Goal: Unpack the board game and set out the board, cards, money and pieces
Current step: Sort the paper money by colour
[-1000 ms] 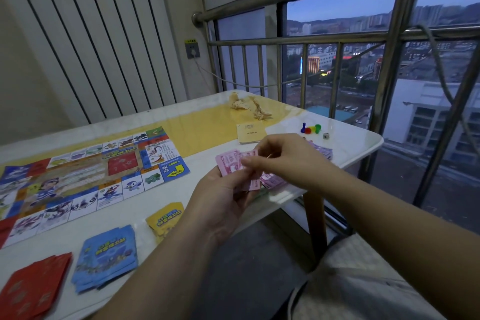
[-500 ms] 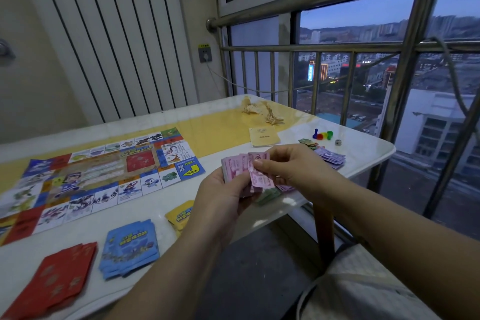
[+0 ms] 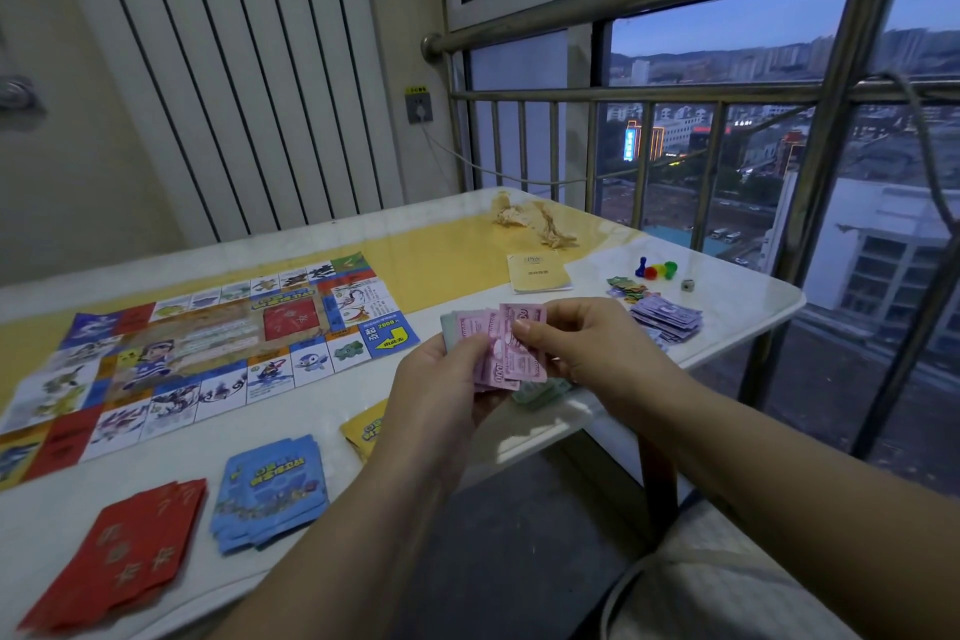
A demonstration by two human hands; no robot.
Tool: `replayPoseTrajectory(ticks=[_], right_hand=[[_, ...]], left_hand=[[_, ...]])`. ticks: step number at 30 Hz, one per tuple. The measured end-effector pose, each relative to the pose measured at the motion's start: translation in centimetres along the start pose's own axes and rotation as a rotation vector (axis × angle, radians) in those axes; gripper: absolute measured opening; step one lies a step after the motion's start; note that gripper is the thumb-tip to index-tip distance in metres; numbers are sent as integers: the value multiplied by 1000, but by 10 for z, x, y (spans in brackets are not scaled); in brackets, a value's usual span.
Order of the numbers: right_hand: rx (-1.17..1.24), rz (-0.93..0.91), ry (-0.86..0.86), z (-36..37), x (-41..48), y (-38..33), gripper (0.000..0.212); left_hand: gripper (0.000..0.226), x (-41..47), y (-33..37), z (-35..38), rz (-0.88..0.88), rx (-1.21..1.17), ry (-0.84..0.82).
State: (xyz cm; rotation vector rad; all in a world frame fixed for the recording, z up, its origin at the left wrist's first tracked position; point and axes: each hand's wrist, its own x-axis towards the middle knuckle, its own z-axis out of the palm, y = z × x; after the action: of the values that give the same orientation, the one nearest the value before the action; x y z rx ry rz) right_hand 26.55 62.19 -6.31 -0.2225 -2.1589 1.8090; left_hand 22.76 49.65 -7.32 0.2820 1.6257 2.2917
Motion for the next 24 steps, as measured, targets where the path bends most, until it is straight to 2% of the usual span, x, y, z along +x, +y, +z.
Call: replayPoseTrajectory(ticks=[9,14,24], right_hand=[[76,8,-37,2,-4,1,13],[92,17,-21,0,-4,1,14],[105,14,-34,4,-5,-1,13]], left_hand=[[14,3,-3,-2,35,8,3],[22,2,-3,-2,25,5,-1],[12,4,-2,-2,-4,-96,24]])
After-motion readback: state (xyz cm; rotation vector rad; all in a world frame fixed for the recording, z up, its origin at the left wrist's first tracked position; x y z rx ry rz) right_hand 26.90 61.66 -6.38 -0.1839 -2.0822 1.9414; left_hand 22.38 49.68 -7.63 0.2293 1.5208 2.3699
